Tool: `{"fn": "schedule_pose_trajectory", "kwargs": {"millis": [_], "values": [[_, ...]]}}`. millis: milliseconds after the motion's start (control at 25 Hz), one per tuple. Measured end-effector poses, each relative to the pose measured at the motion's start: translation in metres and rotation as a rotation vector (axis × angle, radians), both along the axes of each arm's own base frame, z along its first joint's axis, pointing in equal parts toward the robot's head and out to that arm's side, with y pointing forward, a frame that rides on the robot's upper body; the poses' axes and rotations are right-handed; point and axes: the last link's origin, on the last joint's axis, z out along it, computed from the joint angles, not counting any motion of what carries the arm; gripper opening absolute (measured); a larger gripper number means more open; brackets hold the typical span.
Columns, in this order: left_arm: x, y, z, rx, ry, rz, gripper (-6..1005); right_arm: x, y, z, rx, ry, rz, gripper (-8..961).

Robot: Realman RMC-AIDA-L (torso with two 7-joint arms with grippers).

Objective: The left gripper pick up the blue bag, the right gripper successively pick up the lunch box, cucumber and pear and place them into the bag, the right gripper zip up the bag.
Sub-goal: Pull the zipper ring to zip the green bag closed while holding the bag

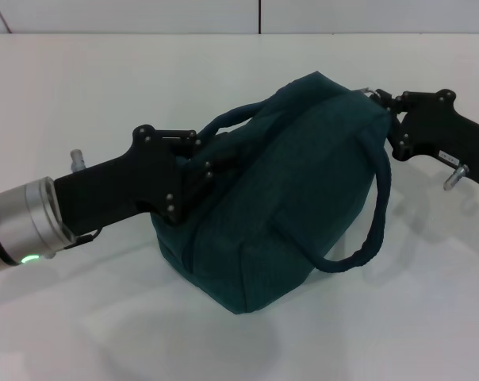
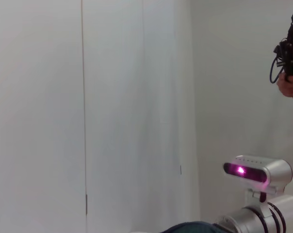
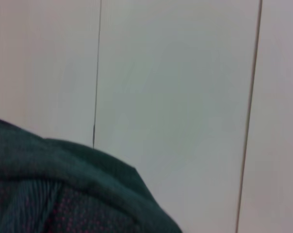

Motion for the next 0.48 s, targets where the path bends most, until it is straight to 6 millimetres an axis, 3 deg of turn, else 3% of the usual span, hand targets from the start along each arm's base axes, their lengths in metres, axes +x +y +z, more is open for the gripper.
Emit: {"fn": "schedule_pose_trajectory", "kwargs": {"millis": [480], "values": [[0.000, 0.004, 0.003, 0.018, -0.010, 0.009, 164, 0.012, 0.003, -0.006, -0.006, -0.067, -0.067, 19]]}}
